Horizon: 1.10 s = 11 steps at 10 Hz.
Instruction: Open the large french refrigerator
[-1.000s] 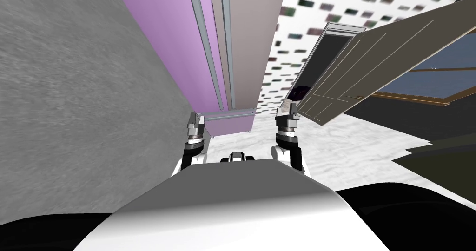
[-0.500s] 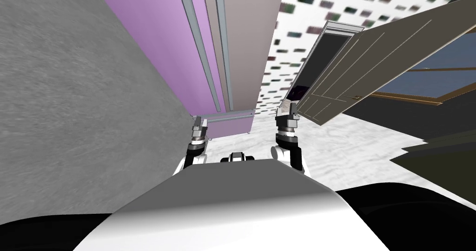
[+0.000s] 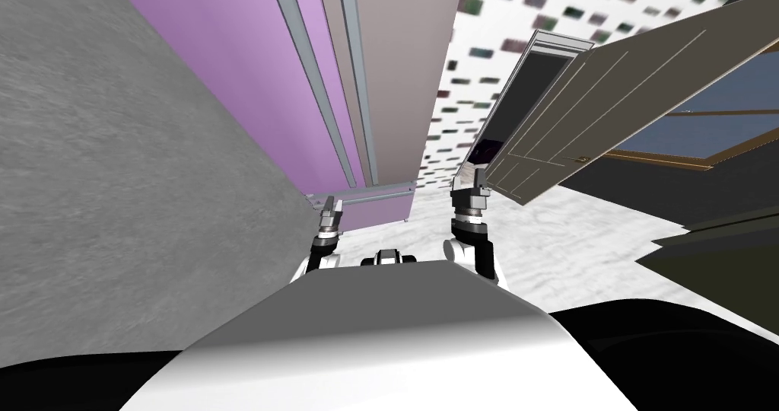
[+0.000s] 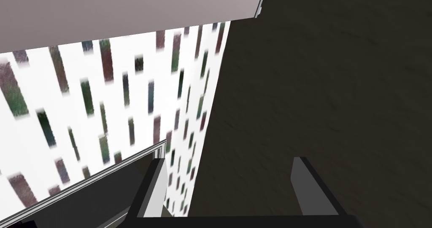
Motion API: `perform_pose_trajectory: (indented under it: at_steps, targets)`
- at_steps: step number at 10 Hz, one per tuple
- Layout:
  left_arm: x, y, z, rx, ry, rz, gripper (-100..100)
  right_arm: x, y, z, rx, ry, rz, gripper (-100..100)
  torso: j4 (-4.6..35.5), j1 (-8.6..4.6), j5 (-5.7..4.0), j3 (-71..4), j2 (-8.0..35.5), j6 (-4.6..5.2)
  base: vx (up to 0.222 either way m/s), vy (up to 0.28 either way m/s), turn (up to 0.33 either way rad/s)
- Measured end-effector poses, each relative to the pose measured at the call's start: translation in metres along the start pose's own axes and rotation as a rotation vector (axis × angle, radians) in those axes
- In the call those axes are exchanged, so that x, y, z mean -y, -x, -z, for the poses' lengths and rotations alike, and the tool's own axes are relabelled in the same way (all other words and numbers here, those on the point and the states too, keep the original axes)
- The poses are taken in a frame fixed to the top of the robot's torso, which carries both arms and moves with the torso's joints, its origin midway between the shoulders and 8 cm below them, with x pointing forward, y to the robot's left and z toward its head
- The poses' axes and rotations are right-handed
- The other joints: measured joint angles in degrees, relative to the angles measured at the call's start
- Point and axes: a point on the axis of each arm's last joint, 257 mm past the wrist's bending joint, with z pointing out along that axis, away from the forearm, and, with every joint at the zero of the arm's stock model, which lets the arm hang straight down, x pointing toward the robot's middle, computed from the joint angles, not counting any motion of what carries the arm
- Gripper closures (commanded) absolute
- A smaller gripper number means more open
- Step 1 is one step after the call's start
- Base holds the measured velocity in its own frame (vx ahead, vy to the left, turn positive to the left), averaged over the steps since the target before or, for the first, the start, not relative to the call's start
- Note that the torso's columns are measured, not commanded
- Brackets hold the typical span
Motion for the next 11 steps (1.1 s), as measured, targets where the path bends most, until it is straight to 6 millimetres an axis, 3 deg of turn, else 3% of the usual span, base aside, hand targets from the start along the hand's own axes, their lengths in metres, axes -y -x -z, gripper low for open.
perform_pose_trajectory:
  at_steps: [11]
  targets:
    - [-0.065, -0.011, 0.034, 0.003, 0.079, 0.067, -100, 0.0, 0.0, 0.0, 0.0, 0.0, 0.0, 0, 0.0, 0.04, 0.01, 0.0, -0.1, 0.0, 0.102, -0.015, -0.036]
